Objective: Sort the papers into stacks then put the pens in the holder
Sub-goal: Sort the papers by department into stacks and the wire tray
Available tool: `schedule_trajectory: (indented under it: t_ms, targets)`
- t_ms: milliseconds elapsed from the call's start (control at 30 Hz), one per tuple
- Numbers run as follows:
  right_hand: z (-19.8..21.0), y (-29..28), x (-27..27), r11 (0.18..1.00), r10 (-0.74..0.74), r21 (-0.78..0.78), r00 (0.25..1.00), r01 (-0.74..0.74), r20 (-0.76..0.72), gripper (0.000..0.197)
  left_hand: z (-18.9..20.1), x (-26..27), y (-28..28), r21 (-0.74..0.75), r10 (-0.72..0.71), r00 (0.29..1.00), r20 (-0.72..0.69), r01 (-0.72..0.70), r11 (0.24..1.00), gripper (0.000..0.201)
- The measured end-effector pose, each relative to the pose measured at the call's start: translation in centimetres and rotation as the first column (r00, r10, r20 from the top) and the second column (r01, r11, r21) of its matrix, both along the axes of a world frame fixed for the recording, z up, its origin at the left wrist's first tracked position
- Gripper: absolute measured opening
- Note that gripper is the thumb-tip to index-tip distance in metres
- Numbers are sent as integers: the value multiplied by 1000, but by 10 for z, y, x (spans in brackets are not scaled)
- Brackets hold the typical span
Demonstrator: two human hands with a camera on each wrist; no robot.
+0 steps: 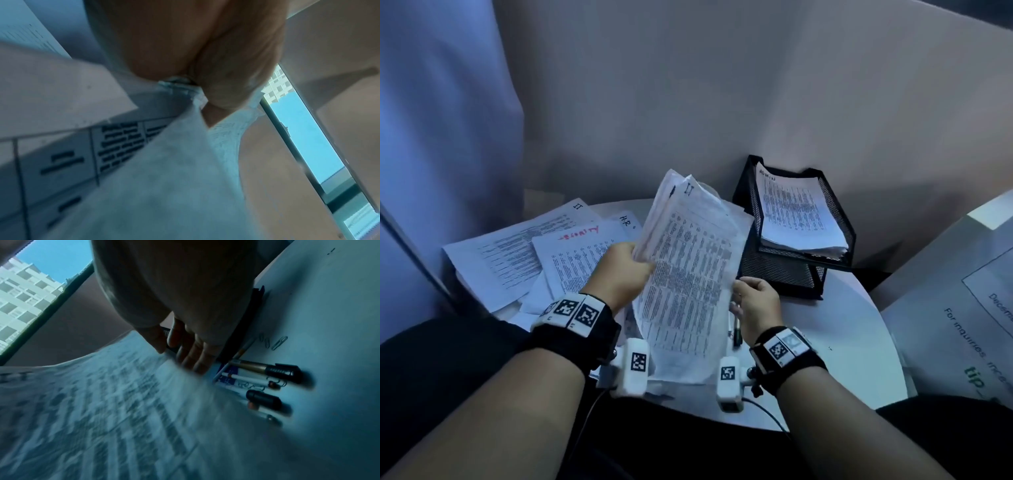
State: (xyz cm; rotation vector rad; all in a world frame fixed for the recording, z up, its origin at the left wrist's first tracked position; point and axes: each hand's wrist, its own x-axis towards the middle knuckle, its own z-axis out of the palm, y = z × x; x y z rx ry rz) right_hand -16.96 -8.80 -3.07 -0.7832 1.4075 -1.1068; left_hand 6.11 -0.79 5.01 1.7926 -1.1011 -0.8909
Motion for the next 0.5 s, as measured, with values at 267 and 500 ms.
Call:
schedule_trajectory:
  t_ms: [267, 500]
  targets:
    - [-37, -34, 9, 975, 221, 127, 801, -181, -556, 26, 4, 36, -11, -44, 210, 975, 74, -208, 977, 11]
    - [-43, -46, 41, 924, 368, 245, 515, -292, -774, 48, 1, 42, -13, -42, 234, 967, 101, -230, 972, 10]
